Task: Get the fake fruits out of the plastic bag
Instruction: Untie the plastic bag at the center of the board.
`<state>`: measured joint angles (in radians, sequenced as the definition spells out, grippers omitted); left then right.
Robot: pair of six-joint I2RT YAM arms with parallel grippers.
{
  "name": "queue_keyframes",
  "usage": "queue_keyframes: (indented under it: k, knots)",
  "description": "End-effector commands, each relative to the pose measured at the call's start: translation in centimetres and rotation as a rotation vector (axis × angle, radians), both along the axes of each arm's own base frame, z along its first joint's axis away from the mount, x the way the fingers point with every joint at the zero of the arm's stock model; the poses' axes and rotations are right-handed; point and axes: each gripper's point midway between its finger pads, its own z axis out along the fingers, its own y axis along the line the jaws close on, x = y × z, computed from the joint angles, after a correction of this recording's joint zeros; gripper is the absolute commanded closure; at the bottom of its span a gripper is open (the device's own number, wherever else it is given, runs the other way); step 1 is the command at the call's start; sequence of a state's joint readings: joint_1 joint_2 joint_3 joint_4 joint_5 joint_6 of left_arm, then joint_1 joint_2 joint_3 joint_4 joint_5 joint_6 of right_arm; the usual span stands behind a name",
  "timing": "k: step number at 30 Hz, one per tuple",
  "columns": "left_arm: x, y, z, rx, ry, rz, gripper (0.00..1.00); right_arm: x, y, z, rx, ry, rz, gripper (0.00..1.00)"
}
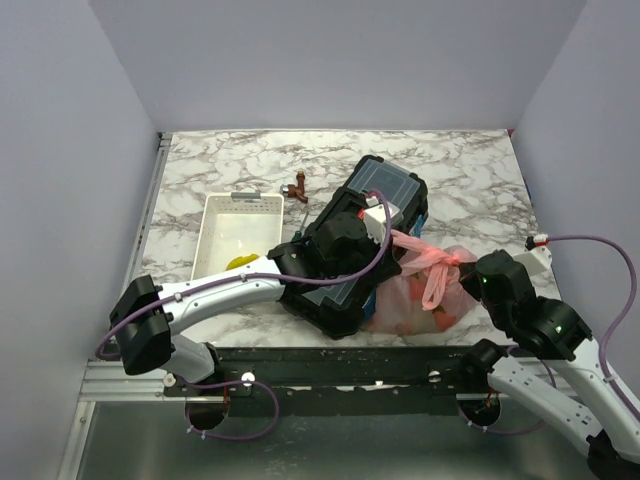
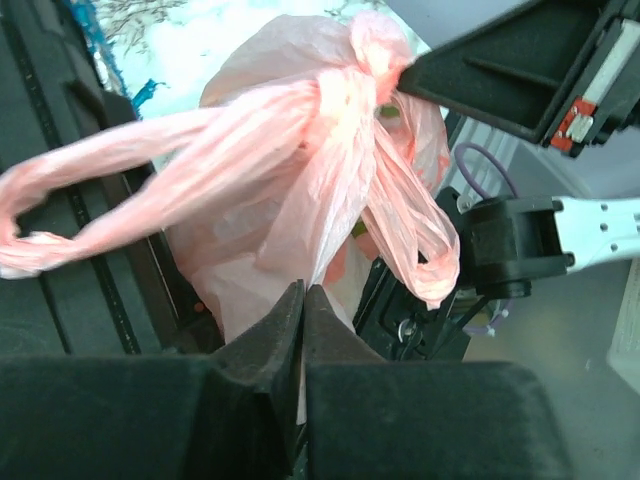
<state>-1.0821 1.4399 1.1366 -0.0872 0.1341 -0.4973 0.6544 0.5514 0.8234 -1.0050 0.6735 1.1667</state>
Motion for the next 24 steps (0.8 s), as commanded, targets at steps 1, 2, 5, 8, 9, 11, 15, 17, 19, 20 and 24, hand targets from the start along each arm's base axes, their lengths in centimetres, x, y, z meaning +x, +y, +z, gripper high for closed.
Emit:
queue_keyframes:
  k: [1,2,5,8,9,11,15,17,19,20,24]
  knots:
    - [-1.4,-1.4,2.9,-0.076,-0.039,-0.124,0.89,0.8,0.5,1.7,-0.015,-0.092,0.057,0.99]
    - [-1.7,-1.7,3.1,-0.082,-0.038,-0.146,0.83,0.8,0.6,1.7,-0.017,-0.089,0.063,0.99]
    - [-1.9,-2.2,4.0,-0.106,-0.054,-0.170,0.67,0.6,0.6,1.6,-0.017,-0.077,0.067,0.99]
    - [-1.8,-2.9,4.9,-0.089,-0.084,-0.170,0.57,0.5,1.1,1.7,-0.011,-0.077,0.102,0.99]
    - [-1.6,-3.2,4.9,-0.071,-0.096,-0.167,0.53,0.4,1.2,1.8,-0.009,-0.079,0.112,0.99]
    - [-1.2,-4.0,4.9,-0.023,-0.117,-0.161,0.50,0.4,1.4,1.8,-0.006,-0.084,0.128,0.99]
    - [0.4,-5.6,3.4,0.124,-0.170,-0.116,0.49,0.4,1.7,2.1,-0.001,-0.095,0.151,0.99]
    - [1.8,-5.9,2.0,0.216,-0.190,-0.055,0.49,0.4,1.7,2.2,0.002,-0.098,0.147,0.99]
    - [2.6,-6.2,0.9,0.269,-0.207,-0.024,0.49,0.3,1.6,2.2,0.004,-0.100,0.146,0.99]
    - [2.8,-6.3,0.3,0.289,-0.217,-0.016,0.49,0.2,1.5,2.4,0.009,-0.107,0.144,0.99]
    - [3.2,-6.4,-0.9,0.345,-0.246,0.005,0.52,0.1,1.3,2.8,0.014,-0.122,0.138,0.99]
